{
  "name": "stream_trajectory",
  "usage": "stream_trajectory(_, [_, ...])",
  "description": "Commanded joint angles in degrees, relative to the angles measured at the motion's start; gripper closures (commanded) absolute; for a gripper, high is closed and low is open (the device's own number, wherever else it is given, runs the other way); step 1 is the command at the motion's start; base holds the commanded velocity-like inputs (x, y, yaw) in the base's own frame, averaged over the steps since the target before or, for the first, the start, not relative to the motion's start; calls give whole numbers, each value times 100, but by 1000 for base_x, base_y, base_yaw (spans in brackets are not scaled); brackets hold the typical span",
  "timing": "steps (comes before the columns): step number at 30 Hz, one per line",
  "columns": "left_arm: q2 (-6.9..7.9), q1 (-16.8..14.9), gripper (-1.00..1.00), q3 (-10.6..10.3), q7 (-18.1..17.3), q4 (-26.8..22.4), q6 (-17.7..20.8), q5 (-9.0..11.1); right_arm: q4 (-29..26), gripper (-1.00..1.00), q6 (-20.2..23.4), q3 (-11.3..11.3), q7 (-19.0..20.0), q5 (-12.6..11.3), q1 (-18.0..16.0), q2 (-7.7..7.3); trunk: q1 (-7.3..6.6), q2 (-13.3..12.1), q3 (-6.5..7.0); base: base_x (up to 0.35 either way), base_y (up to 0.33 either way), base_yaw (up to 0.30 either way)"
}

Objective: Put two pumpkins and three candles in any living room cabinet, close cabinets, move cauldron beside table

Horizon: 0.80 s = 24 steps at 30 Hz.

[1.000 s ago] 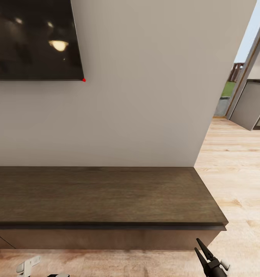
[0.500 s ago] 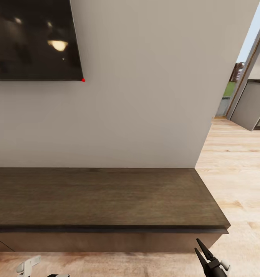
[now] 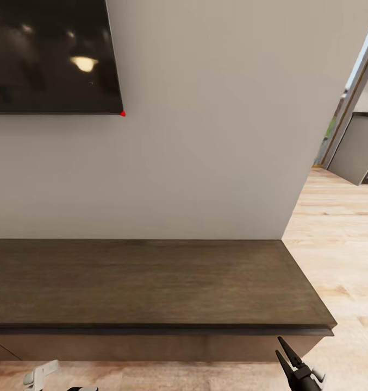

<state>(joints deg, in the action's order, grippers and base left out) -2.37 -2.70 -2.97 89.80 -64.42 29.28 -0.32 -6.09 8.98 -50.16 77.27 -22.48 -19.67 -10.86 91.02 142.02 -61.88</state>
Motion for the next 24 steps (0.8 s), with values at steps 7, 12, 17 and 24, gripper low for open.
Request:
stream_trajectory(7, [0,-2,-100,-2,20,-1,60,-3,3,-100,62,33,17,-55,-1,3,0,2,-5,77,62,0])
stream_trajectory(12, [0,-2,-100,-2,20,3,60,-11,3,-100,60,33,17,-55,-1,5,0,2,-5,33,21,0])
stream_trajectory(17, [0,-2,-100,-2,20,7,60,-15,3,-100,62,33,17,-55,-1,5,0,2,-5,40,20,0])
stream_trajectory(24, [0,-2,-100,-2,20,9,60,-15,3,-100,61,33,17,-55,-1,5,0,2,-5,58,36,0])
